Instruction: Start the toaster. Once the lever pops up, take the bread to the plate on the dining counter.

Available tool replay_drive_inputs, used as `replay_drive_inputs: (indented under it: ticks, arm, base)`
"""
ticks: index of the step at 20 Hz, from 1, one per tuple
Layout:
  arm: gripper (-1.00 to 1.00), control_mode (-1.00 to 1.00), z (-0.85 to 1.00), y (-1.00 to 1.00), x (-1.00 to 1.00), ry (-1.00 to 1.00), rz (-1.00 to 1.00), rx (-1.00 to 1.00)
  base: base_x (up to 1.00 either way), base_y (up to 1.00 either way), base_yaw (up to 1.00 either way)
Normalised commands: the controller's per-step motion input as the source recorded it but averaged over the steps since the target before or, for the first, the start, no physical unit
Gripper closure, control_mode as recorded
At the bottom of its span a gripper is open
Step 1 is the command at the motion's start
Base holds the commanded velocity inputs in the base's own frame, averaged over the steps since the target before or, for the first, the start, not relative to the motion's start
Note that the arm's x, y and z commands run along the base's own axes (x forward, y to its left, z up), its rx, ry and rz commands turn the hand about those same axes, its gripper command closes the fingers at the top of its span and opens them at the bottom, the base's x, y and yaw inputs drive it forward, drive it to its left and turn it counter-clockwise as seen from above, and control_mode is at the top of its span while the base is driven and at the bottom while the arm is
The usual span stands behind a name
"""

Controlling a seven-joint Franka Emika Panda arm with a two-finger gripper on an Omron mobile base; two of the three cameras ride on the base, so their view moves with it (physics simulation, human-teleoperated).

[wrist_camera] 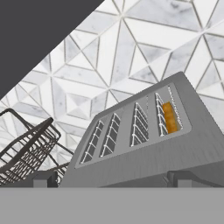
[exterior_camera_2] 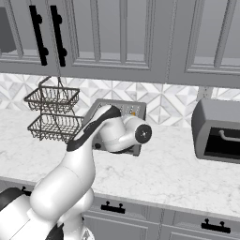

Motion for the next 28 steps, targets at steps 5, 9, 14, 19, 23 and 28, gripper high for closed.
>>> replay_drive_inputs:
  ticks: [5,9,14,19,23,28]
  arm:
    - [-1.0,-1.0,0.0,0.0,0.0,0.0,0.0,0.0]
    - [-1.0,-1.0,0.0,0.0,0.0,0.0,0.0,0.0]
    - [-1.0,-1.0,0.0,0.0,0.0,0.0,0.0,0.0]
    - [-1.0,-1.0,0.0,0.0,0.0,0.0,0.0,0.0]
    - [-1.0,-1.0,0.0,0.0,0.0,0.0,0.0,0.0]
    - [-1.0,-1.0,0.0,0.0,0.0,0.0,0.0,0.0]
  base:
    - [0.0,0.0,0.0]
    - [0.0,0.0,0.0]
    - [0.0,0.0,0.0]
    - [0.0,0.0,0.0]
    - [0.0,0.0,0.0]
    - [0.0,0.0,0.0]
